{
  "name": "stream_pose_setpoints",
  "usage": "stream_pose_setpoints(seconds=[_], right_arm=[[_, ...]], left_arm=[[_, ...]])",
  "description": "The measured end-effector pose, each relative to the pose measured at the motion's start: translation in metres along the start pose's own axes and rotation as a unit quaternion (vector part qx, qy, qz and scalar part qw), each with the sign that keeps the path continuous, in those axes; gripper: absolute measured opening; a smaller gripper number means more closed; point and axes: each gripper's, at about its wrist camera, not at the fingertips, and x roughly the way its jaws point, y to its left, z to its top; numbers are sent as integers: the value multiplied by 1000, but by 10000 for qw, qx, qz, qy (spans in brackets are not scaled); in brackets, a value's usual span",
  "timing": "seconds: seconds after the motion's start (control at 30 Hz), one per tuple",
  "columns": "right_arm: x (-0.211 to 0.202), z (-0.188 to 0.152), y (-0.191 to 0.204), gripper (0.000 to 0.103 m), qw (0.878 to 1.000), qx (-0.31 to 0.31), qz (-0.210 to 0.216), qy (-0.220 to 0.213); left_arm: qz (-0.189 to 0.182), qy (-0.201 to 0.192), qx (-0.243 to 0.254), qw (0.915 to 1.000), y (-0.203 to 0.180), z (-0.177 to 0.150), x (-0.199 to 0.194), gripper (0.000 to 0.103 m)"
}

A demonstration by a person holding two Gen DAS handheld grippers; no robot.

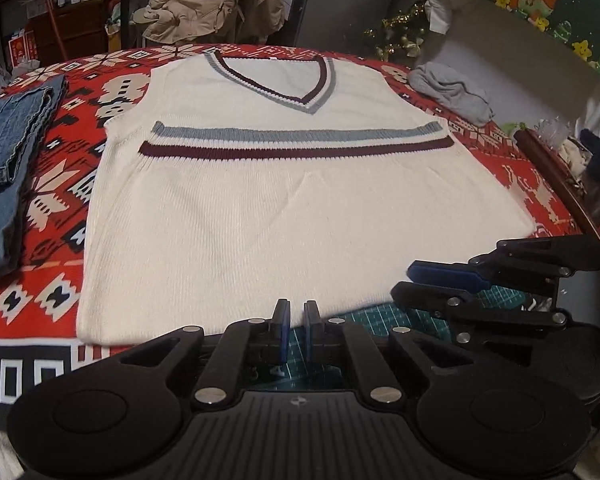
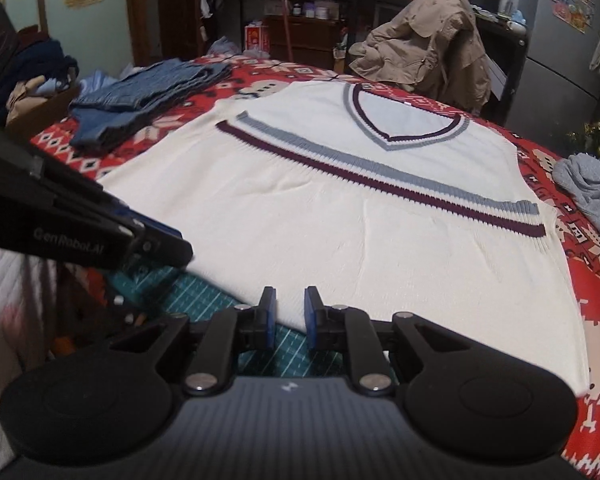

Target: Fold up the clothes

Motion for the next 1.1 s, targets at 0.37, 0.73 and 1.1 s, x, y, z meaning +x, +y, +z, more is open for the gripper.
stream_pose_setpoints(seconds=[0.37, 0.73, 1.1], right_arm=[[-21, -13, -50, 18, 9868, 1546, 449, -183], [7, -73, -117, 5, 8359, 5062, 1955, -828], [30, -96, -121, 0, 7979, 5611, 2028, -858]], left_arm=[[-272, -862, 287, 9955, -23, 1, -18, 27], [-2310, -524, -2906, 9271, 24, -12, 40, 3], [-2371, -250, -3511, 9055, 43, -32, 51, 2]])
